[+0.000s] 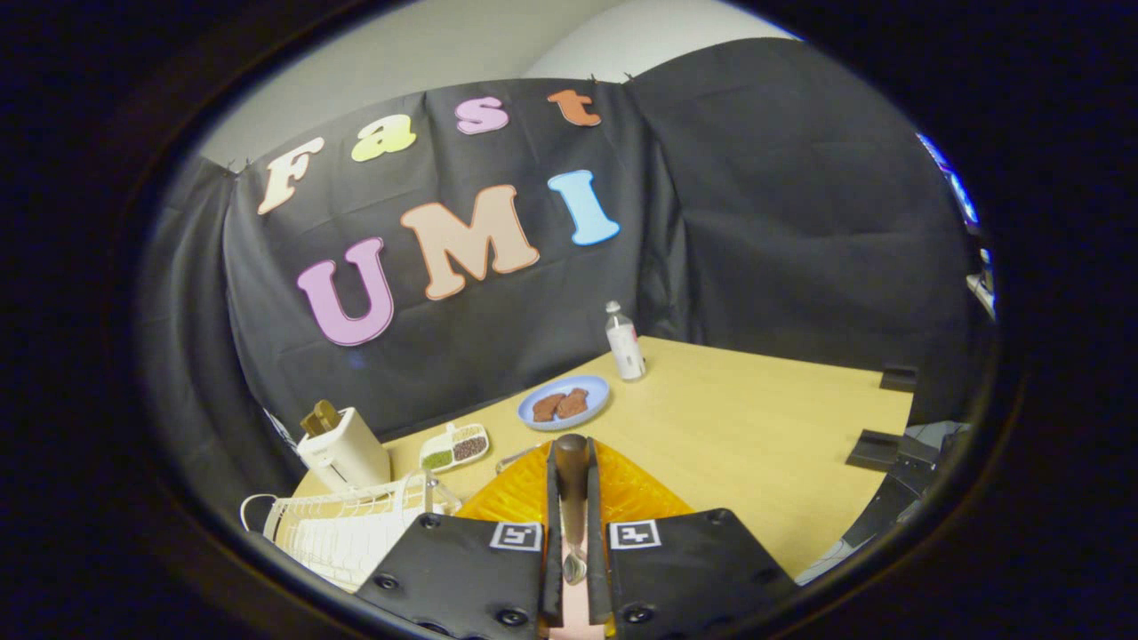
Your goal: Take the plate from the dish rack, then take the spoon from the basket and place it into the plate.
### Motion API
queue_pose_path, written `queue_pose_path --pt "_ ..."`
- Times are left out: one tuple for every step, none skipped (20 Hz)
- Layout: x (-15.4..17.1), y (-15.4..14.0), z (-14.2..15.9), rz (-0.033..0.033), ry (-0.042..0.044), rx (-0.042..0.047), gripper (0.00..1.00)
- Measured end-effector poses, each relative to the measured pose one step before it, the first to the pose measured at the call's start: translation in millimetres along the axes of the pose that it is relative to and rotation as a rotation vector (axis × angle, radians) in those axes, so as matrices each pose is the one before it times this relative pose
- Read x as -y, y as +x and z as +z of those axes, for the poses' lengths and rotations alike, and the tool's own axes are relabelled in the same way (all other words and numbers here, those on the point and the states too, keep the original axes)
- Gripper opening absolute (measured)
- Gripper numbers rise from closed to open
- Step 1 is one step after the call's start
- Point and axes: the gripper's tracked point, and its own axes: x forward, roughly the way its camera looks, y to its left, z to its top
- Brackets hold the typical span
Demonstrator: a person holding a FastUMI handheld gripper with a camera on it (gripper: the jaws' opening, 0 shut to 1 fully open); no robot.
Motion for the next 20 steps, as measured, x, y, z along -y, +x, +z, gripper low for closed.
queue_pose_path --pt "4.28 1.5 -9.23 -0.00569 0.00018 -0.01891 0.14" --pt "4.94 1.82 -8.18 -0.00966 -0.00179 -0.01944 0.14" --pt "4.19 3.32 -6.01 -0.00924 -0.00629 -0.01695 0.14" --pt "5.17 2.94 -5.85 -0.0102 -0.00793 -0.01557 0.14" --pt "3.91 3.1 -6.41 -0.00747 -0.00776 -0.01281 0.14" --pt "0.67 -2.13 0.13 0.01863 0.00492 0.00481 0.14" --pt "-6.75 5.19 -0.89 0.03013 0.01473 -0.00051 0.14" --pt "2.63 2.2 -1.36 0.0049 -0.00263 0.00463 0.14" --pt "5.82 2.59 -0.3 0.00537 0.00159 0.0042 0.14" --pt "2.5 2.46 0.11 0.00905 0.00196 0.00032 0.13" --pt "2.7 3.73 -0.17 0.00858 0.009 0.00524 0.13" --pt "2.48 3.9 0.58 0.014 0.01741 -0.00048 0.14" --pt "3.91 4.56 -0.79 0.00887 0.01593 0.00114 0.14" --pt "7.23 3.28 -1.58 -0.00206 0.013 -0.00484 0.15" --pt "7.0 4.07 -1.59 -0.00198 0.01192 -0.00469 0.15" --pt "8.9 4.14 -1.11 -0.01531 0.00983 -0.00601 0.15" --pt "11.95 3.79 -4.77 -0.02651 0.00001 -0.02164 0.16" --pt "6.5 2.0 -0.68 -0.00497 0.01092 -0.00853 0.16" --pt "0.47 1.79 1.52 0.00236 0.01367 -0.00302 0.17" --pt "3.71 1.47 1.19 -0.00395 0.00459 -0.00102 0.17"
